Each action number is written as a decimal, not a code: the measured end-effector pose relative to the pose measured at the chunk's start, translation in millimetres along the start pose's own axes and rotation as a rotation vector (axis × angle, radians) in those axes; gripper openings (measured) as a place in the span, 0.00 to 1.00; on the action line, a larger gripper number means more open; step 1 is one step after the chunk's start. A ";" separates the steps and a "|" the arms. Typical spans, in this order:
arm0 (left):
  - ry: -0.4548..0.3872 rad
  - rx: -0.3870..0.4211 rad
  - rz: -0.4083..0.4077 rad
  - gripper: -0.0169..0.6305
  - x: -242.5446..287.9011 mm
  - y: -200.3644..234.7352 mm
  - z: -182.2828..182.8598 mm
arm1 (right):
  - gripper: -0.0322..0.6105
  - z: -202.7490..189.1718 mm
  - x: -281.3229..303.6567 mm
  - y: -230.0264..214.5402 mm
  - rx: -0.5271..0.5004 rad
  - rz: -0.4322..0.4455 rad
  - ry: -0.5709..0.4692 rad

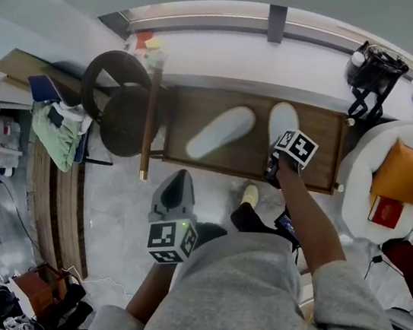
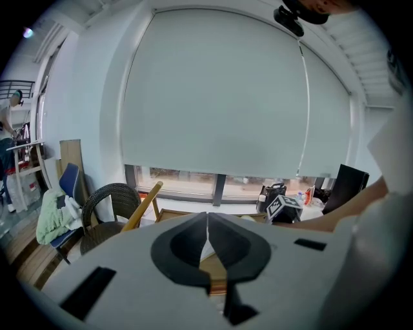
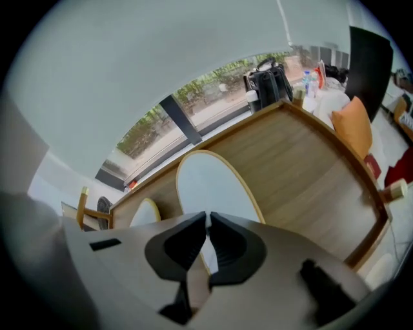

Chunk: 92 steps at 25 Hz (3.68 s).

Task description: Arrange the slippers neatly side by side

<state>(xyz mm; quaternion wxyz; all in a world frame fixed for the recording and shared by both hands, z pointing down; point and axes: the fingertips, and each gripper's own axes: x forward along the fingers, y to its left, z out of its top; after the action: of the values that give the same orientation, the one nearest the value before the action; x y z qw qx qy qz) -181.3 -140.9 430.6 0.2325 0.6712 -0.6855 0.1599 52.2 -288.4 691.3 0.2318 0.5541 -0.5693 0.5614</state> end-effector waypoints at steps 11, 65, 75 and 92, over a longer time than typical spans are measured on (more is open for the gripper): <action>-0.005 0.005 0.009 0.06 -3.0 -1.1 -0.2 | 0.11 -6.9 6.8 5.0 0.153 0.046 -0.020; 0.233 0.681 -0.249 0.30 209.9 -13.4 -135.3 | 0.11 -50.5 -203.3 -6.0 -0.548 0.211 -0.387; 0.300 0.644 -0.228 0.26 232.3 -13.4 -148.4 | 0.11 -56.8 -197.2 -13.3 -0.556 0.217 -0.359; 0.421 0.430 -0.047 0.10 217.9 -16.1 -153.6 | 0.11 -57.6 -206.4 -24.5 -0.530 0.250 -0.392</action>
<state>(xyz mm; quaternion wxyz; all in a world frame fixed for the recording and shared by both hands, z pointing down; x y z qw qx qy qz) -147.3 -244.4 674.5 0.2258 0.6727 -0.5569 0.4317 110.9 -154.3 532.9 0.1834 0.4981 -0.7922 0.3012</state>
